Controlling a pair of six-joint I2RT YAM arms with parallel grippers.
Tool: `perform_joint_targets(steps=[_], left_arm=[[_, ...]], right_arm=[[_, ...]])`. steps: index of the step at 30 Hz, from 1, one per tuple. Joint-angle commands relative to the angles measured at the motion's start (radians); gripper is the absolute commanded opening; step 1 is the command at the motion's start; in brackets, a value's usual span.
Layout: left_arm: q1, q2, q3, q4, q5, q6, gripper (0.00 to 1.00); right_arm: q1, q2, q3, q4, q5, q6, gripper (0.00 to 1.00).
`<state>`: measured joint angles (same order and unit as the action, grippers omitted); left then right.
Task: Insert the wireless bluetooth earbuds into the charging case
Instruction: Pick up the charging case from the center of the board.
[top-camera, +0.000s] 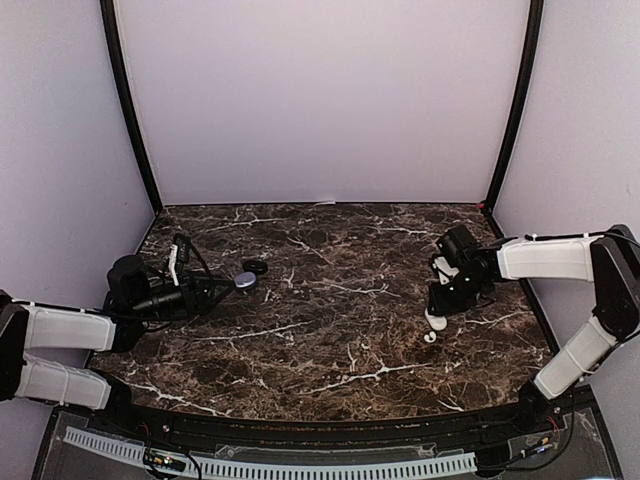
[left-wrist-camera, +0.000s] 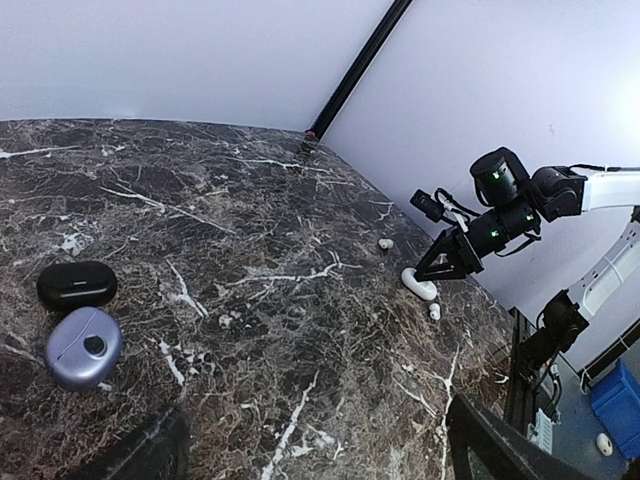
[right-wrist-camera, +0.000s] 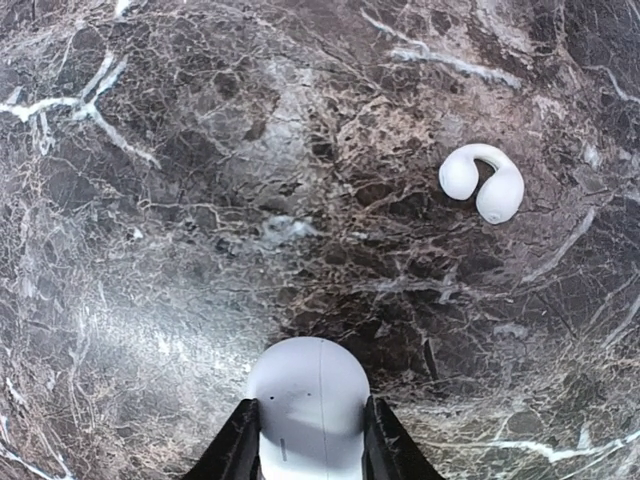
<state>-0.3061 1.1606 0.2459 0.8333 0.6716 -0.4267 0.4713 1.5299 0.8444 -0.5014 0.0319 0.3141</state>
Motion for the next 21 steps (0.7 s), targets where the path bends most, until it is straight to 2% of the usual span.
perform_joint_targets(steps=[1, 3, 6, 10, 17, 21], left_arm=[[-0.003, -0.009, -0.008, 0.032, 0.011, 0.01, 0.92], [-0.004, -0.004, -0.004, 0.031, 0.021, 0.009, 0.91], [-0.003, -0.019, -0.004, 0.025, 0.024, 0.009, 0.91], [-0.004, -0.048, -0.012, 0.013, 0.01, 0.017, 0.91], [-0.003, -0.058, -0.016, -0.001, -0.008, 0.019, 0.91], [-0.004, -0.122, -0.034, -0.051, -0.096, 0.04, 0.93]], right_arm=[[0.009, 0.024, 0.007, -0.004, -0.001, -0.003, 0.4], [0.011, 0.032, 0.004, -0.001, 0.009, 0.002, 0.47], [0.013, 0.048, 0.001, 0.005, 0.018, 0.003, 0.47], [0.023, 0.061, 0.009, 0.007, 0.021, 0.003, 0.42], [0.044, 0.11, 0.043, -0.008, 0.032, -0.008, 0.38], [0.052, 0.137, 0.062, -0.014, 0.036, -0.017, 0.31]])
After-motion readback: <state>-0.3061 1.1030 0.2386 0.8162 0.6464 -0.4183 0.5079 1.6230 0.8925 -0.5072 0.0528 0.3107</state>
